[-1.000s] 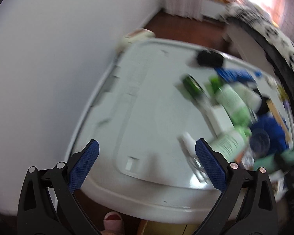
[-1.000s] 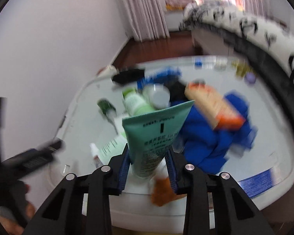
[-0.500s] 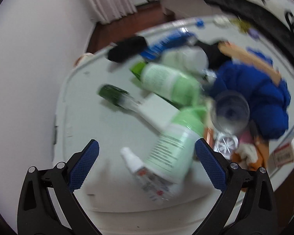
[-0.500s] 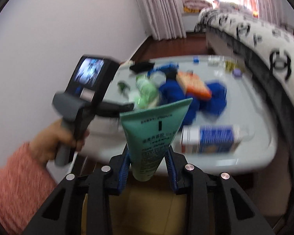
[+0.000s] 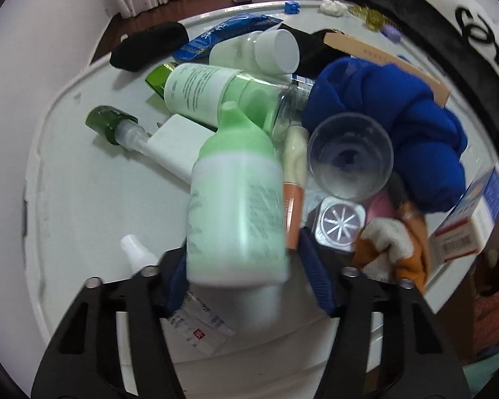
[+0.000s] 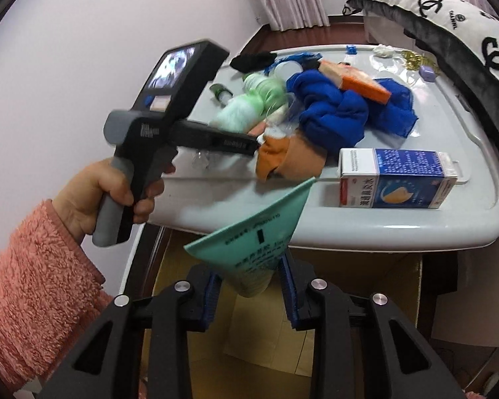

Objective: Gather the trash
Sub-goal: 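Carry both items over the cardboard box and open both tools to drop them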

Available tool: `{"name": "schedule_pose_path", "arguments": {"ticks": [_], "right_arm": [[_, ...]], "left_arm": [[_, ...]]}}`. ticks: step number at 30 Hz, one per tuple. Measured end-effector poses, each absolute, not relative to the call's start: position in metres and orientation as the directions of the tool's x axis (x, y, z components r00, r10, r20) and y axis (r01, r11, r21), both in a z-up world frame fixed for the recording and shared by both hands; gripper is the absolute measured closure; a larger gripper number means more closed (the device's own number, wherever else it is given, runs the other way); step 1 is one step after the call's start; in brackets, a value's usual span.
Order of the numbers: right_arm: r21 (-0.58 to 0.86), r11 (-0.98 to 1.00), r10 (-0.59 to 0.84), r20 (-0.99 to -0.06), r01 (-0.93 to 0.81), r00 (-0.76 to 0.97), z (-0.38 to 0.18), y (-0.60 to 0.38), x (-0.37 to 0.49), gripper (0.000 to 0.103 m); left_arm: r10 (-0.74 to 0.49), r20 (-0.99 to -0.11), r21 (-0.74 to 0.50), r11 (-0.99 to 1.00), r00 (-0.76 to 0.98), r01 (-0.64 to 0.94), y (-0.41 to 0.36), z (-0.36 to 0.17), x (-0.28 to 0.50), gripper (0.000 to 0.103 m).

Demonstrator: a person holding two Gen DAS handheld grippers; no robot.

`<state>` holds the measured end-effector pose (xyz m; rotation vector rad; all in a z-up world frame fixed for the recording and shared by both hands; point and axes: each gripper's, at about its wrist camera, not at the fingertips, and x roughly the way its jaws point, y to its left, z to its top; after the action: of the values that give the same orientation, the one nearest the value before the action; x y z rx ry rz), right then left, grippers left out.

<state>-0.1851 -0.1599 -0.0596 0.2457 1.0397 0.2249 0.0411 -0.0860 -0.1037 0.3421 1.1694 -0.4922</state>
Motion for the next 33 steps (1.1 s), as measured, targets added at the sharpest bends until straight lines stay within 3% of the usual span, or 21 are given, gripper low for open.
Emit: {"name": "schedule_pose_path", "arguments": {"ticks": [10, 15, 18, 24, 30, 33], "right_arm": [[0.298, 0.951, 0.306, -0.850, -0.088, 0.429, -0.077, -0.145, -0.188, 0.071], [0.295, 0.951, 0.306, -0.853, -0.094, 0.423, -0.077, -0.141, -0.190, 0.071], [0.296, 0.951, 0.306, -0.854, -0.092, 0.420, -0.077, -0.142, -0.188, 0.071], [0.297, 0.951, 0.306, -0.853, -0.090, 0.423, -0.077, -0.144, -0.186, 0.071], [0.290, 0.951, 0.306, -0.851, -0.104, 0.428, -0.075, -0.142, -0.188, 0.071], [0.288, 0.952, 0.305, -0.850, -0.107, 0.428, -0.075, -0.141, -0.188, 0.071]], "left_arm": [[-0.264, -0.922, -0.094, 0.862, 0.283, 0.499, -0.076, -0.095, 0.050, 0.059], [-0.260, -0.921, -0.082, 0.858, 0.290, 0.508, -0.078, -0.098, 0.044, 0.057], [-0.241, -0.922, -0.067, 0.870, 0.303, 0.488, -0.076, -0.099, 0.046, 0.044], [-0.254, -0.922, -0.094, 0.879, 0.292, 0.467, -0.069, -0.101, 0.047, 0.041], [-0.279, -0.912, -0.128, 0.891, 0.301, 0.436, -0.061, -0.094, 0.052, 0.042], [-0.332, -0.903, -0.205, 0.891, 0.274, 0.406, -0.053, -0.094, 0.057, 0.050]]}}
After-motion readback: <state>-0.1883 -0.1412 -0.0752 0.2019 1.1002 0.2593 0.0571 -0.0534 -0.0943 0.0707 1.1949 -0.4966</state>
